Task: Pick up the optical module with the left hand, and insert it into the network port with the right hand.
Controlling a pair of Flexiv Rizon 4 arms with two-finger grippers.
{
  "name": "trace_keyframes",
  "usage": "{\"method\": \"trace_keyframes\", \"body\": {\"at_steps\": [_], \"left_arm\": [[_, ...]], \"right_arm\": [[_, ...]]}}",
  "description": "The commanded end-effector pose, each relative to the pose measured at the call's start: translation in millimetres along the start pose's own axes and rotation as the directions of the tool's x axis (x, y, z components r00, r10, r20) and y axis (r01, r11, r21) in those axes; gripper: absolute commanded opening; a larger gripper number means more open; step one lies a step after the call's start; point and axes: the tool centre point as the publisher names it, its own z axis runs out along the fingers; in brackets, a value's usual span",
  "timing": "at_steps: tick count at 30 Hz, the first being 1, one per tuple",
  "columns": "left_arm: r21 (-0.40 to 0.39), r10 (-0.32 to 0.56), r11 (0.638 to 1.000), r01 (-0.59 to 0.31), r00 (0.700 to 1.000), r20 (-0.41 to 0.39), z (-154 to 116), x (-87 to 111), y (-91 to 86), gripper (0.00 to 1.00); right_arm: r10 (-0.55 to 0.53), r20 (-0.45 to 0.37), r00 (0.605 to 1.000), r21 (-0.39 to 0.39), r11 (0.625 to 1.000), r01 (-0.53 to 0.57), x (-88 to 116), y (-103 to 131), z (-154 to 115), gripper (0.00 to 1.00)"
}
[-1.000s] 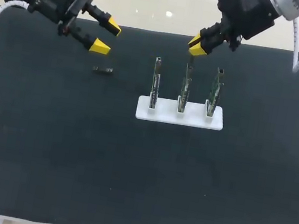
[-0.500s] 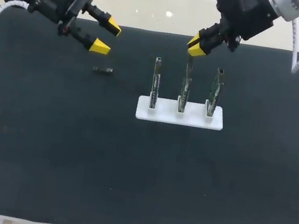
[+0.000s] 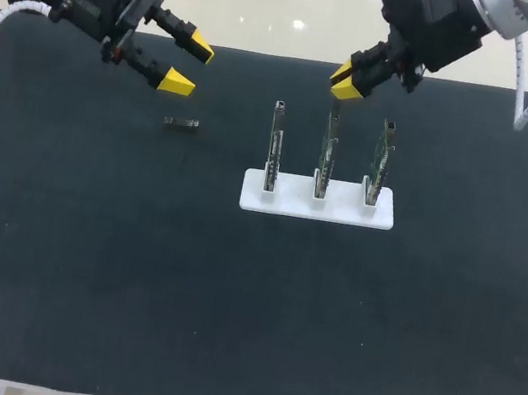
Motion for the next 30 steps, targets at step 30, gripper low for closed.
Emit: {"method": "trace_keyframes", "body": {"at_steps": [30], "left_arm": [[0.0, -0.001, 1.0, 0.001, 1.0, -0.003, 0.6, -0.5, 0.7, 1.0]], "right_arm": [[-0.003, 0.003, 1.0, 0.012, 1.0, 0.003, 4.9, -2.7, 7.6, 0.0]]}}
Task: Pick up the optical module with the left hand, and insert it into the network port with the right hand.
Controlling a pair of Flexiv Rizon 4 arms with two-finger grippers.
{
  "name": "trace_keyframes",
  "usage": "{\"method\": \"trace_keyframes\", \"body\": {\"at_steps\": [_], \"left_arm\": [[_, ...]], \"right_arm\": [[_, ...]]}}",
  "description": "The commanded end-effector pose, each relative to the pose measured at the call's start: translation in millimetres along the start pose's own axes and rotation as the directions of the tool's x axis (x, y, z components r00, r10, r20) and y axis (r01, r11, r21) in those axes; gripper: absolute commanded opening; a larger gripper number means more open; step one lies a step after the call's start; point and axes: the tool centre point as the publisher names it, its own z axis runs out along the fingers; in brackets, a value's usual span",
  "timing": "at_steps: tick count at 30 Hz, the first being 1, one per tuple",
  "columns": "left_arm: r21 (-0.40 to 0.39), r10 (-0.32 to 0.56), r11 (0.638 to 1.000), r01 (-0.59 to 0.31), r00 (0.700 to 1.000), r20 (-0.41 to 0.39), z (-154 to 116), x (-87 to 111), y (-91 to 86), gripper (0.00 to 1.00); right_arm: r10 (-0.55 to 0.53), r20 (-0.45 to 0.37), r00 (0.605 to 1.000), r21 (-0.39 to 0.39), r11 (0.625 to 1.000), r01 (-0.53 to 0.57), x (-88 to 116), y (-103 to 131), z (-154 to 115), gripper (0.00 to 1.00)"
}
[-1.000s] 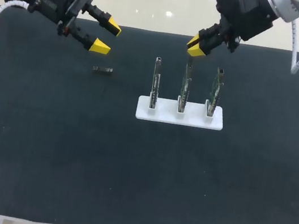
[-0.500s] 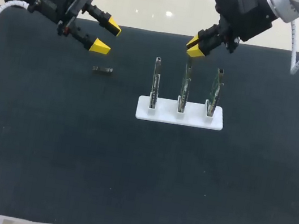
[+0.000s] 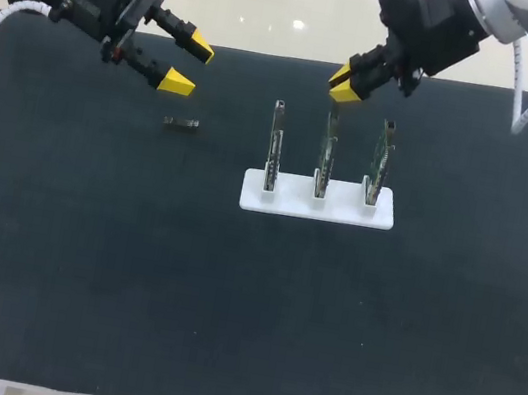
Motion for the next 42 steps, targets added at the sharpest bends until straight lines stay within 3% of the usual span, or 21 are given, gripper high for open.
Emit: {"method": "trace_keyframes", "body": {"at_steps": [1, 4, 5, 6, 7, 18, 19, 20, 22, 42], "left_arm": [[0.0, -0.001, 1.0, 0.001, 1.0, -0.003, 1, -0.5, 0.7, 1.0], [0.0, -0.001, 1.0, 0.001, 1.0, -0.003, 1, -0.5, 0.7, 1.0], [0.0, -0.001, 1.0, 0.001, 1.0, -0.003, 1, -0.5, 0.7, 1.0], [0.0, -0.001, 1.0, 0.001, 1.0, -0.003, 1, -0.5, 0.7, 1.0], [0.0, -0.001, 1.0, 0.001, 1.0, -0.003, 1, -0.5, 0.7, 1.0], [0.0, -0.001, 1.0, 0.001, 1.0, -0.003, 1, -0.5, 0.7, 1.0], [0.0, -0.001, 1.0, 0.001, 1.0, -0.003, 1, -0.5, 0.7, 1.0], [0.0, -0.001, 1.0, 0.001, 1.0, -0.003, 1, -0.5, 0.7, 1.0], [0.0, -0.001, 1.0, 0.001, 1.0, -0.003, 1, -0.5, 0.7, 1.0], [0.0, -0.001, 1.0, 0.001, 1.0, -0.003, 1, -0.5, 0.7, 1.0]], "right_arm": [[0.002, 0.002, 1.0, 0.002, 1.0, -0.002, 1, -1, 3, 0.0], [-0.006, 0.006, 1.0, -0.002, 1.0, 0.006, 2, -1, 4, 0.0], [-0.008, 0.013, 1.0, 0.001, 1.0, 0.008, 2, -2, 4, 0.07], [-0.008, 0.012, 1.0, 0.001, 1.0, 0.008, 2, -2, 4, 0.63], [-0.008, 0.011, 1.0, 0.0, 1.0, 0.008, 2, -2, 4, 1.0], [0.013, 0.012, 1.0, 0.001, 1.0, -0.013, -1, -1, 0, 1.0], [0.017, 0.011, 1.0, 0.001, 1.0, -0.017, -1, -1, 0, 0.86], [0.017, 0.011, 1.0, 0.001, 1.0, -0.017, -1, 0, 0, 0.48], [0.019, 0.01, 1.0, -0.001, 1.0, -0.019, -1, 0, -1, 0.0], [0.042, -0.003, 0.999, 0.018, 0.999, -0.042, 8, 3, 14, 0.0]]}}
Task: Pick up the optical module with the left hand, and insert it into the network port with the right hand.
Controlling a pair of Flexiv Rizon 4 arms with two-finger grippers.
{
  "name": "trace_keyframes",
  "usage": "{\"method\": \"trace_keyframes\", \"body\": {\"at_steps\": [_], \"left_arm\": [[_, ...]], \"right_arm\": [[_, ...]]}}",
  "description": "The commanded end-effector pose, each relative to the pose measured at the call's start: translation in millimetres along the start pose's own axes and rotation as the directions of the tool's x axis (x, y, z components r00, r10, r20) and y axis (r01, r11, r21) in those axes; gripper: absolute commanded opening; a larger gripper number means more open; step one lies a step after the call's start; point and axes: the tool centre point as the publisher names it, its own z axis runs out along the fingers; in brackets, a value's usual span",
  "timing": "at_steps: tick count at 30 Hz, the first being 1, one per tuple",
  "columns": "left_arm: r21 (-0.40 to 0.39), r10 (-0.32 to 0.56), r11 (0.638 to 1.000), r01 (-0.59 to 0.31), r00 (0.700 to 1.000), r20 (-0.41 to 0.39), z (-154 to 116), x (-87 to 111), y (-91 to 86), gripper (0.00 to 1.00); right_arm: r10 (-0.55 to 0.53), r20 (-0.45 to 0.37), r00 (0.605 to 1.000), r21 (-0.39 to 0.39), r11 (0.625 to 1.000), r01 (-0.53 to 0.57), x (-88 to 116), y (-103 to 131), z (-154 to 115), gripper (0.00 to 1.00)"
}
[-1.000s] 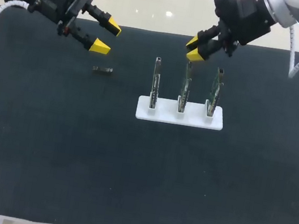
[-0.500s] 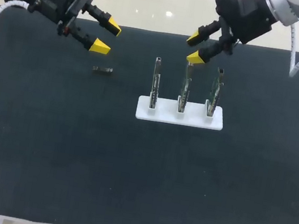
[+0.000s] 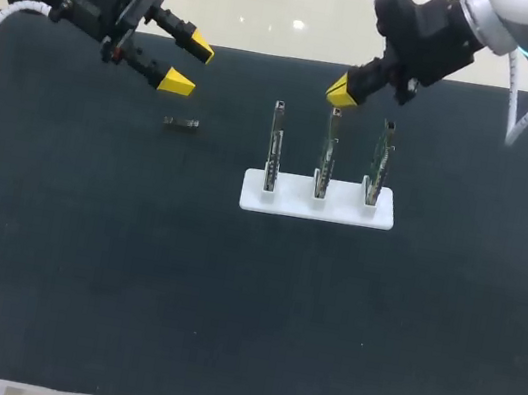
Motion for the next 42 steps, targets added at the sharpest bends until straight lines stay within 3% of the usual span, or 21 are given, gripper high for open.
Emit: {"method": "trace_keyframes", "body": {"at_steps": [1, 42], "left_arm": [[0.0, -0.001, 1.0, 0.001, 1.0, -0.003, 1, -0.5, 0.7, 1.0], [0.0, -0.001, 1.0, 0.001, 1.0, -0.003, 1, -0.5, 0.7, 1.0]], "right_arm": [[0.003, -0.005, 1.0, 0.009, 1.0, -0.003, 0, 2, 3, 0.0], [0.008, -0.002, 1.0, 0.006, 1.0, -0.008, 14, 8, 4, 0.0]]}}
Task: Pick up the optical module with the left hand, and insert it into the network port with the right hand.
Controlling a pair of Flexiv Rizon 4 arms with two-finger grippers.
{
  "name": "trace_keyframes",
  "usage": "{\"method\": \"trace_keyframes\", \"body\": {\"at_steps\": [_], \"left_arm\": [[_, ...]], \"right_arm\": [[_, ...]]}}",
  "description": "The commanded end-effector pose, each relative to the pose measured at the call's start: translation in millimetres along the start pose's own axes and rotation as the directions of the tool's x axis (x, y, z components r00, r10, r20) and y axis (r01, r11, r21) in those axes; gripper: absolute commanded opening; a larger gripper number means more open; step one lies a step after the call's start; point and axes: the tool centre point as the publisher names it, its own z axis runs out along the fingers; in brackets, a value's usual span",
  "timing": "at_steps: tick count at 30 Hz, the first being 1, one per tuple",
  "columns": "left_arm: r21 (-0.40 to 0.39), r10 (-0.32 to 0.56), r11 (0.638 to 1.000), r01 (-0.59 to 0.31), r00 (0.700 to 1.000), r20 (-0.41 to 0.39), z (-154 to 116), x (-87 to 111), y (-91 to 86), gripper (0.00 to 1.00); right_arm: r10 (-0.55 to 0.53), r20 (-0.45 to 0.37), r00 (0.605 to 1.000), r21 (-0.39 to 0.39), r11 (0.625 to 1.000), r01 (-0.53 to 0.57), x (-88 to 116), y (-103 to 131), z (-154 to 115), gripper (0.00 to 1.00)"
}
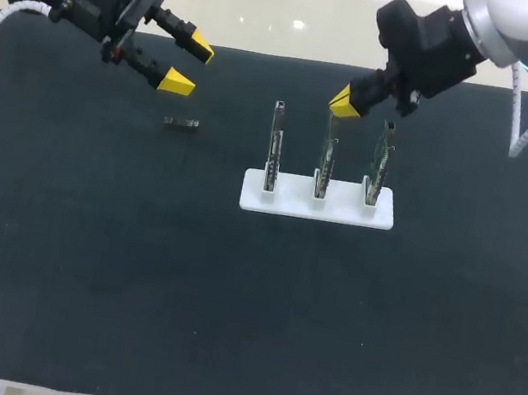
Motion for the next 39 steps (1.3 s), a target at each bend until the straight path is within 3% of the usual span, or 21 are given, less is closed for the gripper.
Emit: {"method": "trace_keyframes", "body": {"at_steps": [1, 17, 27, 39], "left_arm": [[0.0, -0.001, 1.0, 0.001, 1.0, -0.003, 1, -0.5, 0.7, 1.0], [0.0, -0.001, 1.0, 0.001, 1.0, -0.003, 1, -0.5, 0.7, 1.0], [0.0, -0.001, 1.0, 0.001, 1.0, -0.003, 1, -0.5, 0.7, 1.0], [0.0, -0.001, 1.0, 0.001, 1.0, -0.003, 1, -0.5, 0.7, 1.0]], "right_arm": [[-0.001, 0.005, 1.0, 0.005, 1.0, 0.001, 2, 0, 3, 0.0], [0.004, 0.0, 1.0, 0.008, 1.0, -0.004, 1, 0, 3, 0.0], [0.018, 0.008, 1.0, 0.016, 1.0, -0.019, -5, -1, -34, 0.0], [-0.035, 0.0, 0.999, -0.03, 0.999, 0.035, 35, -13, -93, 0.0]]}}
